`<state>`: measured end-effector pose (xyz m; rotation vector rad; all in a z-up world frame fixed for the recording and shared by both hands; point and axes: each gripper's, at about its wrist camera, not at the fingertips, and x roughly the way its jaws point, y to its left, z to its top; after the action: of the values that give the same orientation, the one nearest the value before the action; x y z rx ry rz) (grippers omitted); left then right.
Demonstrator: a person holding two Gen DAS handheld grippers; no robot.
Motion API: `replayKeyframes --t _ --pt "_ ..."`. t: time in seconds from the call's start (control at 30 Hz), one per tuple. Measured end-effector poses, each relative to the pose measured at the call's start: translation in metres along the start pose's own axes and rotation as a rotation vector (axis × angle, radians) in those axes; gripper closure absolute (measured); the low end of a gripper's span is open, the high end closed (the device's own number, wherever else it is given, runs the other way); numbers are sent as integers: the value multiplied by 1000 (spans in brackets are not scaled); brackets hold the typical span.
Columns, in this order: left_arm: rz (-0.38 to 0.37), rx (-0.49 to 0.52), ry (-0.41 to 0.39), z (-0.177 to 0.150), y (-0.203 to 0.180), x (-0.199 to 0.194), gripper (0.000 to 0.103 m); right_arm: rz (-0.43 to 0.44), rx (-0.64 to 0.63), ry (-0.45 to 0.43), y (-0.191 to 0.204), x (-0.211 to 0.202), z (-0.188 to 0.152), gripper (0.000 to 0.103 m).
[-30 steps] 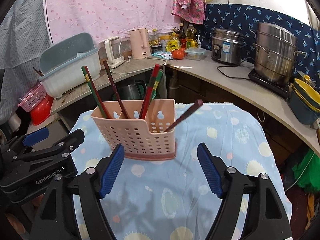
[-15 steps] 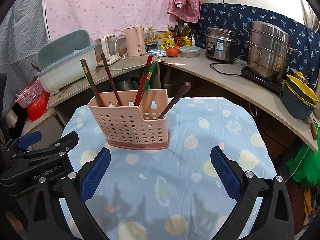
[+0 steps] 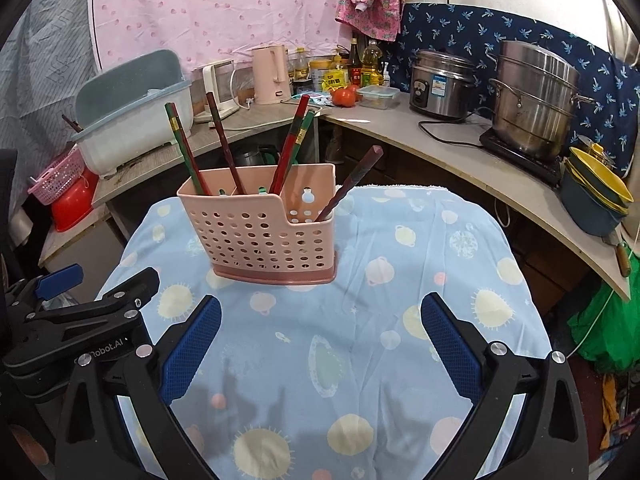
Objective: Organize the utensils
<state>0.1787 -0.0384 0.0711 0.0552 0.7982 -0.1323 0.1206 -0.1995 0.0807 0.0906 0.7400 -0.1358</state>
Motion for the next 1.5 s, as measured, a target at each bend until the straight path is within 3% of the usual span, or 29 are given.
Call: replayKeyframes --t 1.5 --pt "40 1 -14 -2 2 -3 7 -24 2 19 1 4 -12 6"
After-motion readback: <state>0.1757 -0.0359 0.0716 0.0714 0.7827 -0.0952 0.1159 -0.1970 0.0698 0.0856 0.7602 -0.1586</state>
